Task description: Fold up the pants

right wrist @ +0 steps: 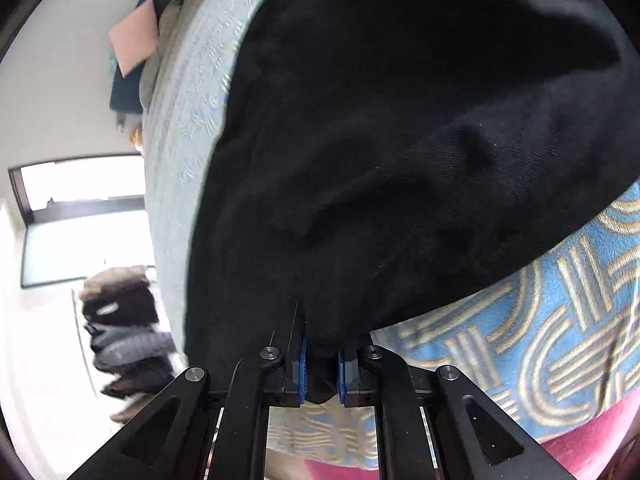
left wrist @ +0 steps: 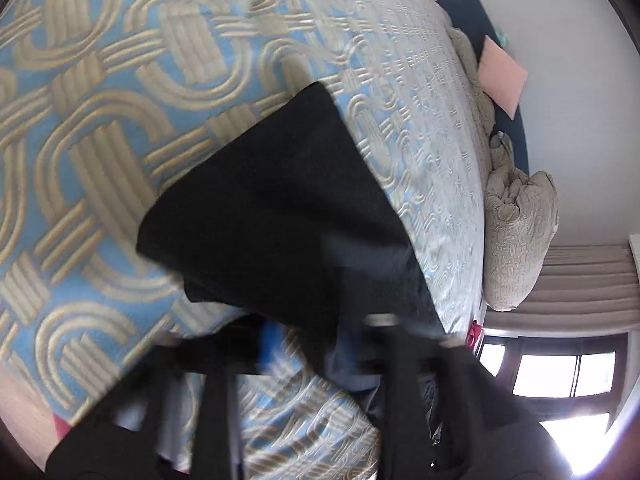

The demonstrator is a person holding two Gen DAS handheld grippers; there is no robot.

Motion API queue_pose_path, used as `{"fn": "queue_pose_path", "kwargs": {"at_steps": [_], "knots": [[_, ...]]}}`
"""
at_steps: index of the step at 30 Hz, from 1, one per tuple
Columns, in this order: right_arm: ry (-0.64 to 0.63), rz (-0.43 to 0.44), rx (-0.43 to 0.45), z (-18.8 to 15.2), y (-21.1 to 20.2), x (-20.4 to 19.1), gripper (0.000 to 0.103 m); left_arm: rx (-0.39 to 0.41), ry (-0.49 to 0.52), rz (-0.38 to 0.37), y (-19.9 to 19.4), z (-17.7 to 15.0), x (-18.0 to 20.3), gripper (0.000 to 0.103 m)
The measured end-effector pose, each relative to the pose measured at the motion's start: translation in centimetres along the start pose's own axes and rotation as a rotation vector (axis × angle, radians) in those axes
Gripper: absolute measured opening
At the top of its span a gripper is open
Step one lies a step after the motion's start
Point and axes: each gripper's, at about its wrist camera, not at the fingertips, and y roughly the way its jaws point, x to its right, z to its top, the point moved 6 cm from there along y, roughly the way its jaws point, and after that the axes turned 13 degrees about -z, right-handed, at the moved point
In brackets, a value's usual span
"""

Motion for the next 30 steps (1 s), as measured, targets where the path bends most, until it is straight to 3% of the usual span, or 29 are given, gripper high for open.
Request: {"fn": "queue_pose_path", "kwargs": {"at_steps": [3, 5, 9, 12, 15, 17, 18, 20, 21, 23, 27, 30], "knots": [[0.016, 0.137, 0.012, -0.2, -3.1, -1.1, 0.008, 0.033, 0.023, -0.052, -0.3, 1.7, 2.2, 0.006], [0.013, 0.217, 0.017, -0.2, -5.5, -2.2, 0.007, 0.064, 0.099, -0.095, -1.2, 2.7, 5.1, 0.006], [-0.048, 0.194, 0.056, -0.5, -8.7, -2.7, 0.006, 0.104, 0.297, -0.148, -3.8, 2.4, 11.0, 0.006], [-0.055, 0.133, 0.005, -1.6, -7.6, -1.2, 0.006, 0.115, 0.386, -0.132, -6.2, 0.9, 10.7, 0.006], [-0.058, 0.035, -0.078, -3.6, -4.5, 1.3, 0.007, 0.070, 0.343, -0.035, -5.9, 0.4, 5.2, 0.010], [-0.052, -0.061, -0.117, -4.9, -3.1, 3.7, 0.009, -0.002, 0.224, 0.057, -4.5, 0.4, -1.3, 0.013], [-0.047, -0.107, -0.136, -5.3, -2.7, 4.7, 0.009, -0.025, 0.135, 0.053, -4.1, 0.1, -4.2, 0.013], [-0.049, -0.160, -0.167, -5.8, -2.4, 5.5, 0.010, 0.024, 0.052, -0.086, -5.2, -0.1, -5.5, 0.014], [-0.067, -0.170, -0.160, -6.0, -3.0, 5.2, 0.011, 0.043, 0.043, -0.101, -6.0, -0.2, -5.6, 0.015], [-0.136, -0.194, -0.106, -6.0, -4.6, 3.6, 0.012, 0.090, 0.072, -0.072, -7.1, -0.2, -5.4, 0.023], [-0.364, -0.226, 0.057, -6.2, -7.2, -3.1, 0.022, 0.082, 0.092, -0.044, -7.3, 0.6, -5.1, 0.029], [-0.529, -0.199, 0.078, -7.8, -5.7, -9.9, 0.028, 0.119, 0.059, -0.069, -7.2, 2.1, -4.9, 0.039]]}}
